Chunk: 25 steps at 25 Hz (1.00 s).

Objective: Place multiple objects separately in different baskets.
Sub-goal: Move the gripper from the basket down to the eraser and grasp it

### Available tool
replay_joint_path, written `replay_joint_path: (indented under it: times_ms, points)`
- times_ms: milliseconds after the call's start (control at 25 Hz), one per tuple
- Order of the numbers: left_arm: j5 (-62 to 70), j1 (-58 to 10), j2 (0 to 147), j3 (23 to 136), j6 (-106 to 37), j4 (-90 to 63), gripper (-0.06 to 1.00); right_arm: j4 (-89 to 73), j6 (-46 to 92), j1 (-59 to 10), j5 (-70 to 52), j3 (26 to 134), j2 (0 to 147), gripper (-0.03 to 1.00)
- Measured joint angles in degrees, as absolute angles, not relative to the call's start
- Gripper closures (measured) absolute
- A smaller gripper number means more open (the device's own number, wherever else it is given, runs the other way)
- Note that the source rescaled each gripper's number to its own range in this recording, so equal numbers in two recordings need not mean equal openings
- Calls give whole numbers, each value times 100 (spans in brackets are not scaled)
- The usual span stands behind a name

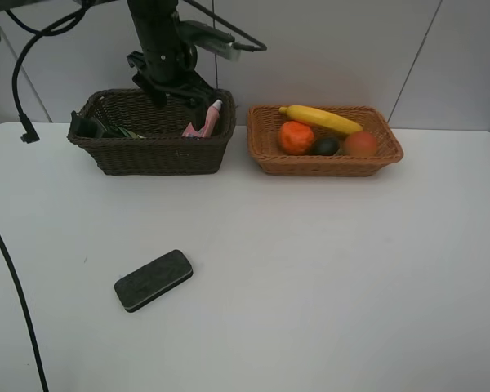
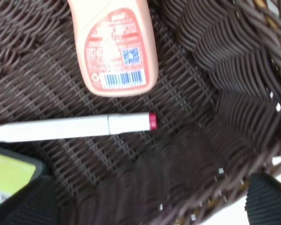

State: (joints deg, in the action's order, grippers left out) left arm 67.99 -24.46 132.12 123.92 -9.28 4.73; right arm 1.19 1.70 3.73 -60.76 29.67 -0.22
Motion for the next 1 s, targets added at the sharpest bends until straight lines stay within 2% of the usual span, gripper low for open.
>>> replay_joint_path:
  times_ms: [480,600,1000]
  points:
    - [6874,-3087,11755,12175,-936,0,-6,119,170,373,-6076,2967,-22,-3]
    - [6874,-3283,11401,11675,-902,0,-6,119,170,373,-6076,2967,-22,-3]
    - [6854,-3540,10013,8901,-884,0,-6,119,170,373,-6076,2967,-22,-3]
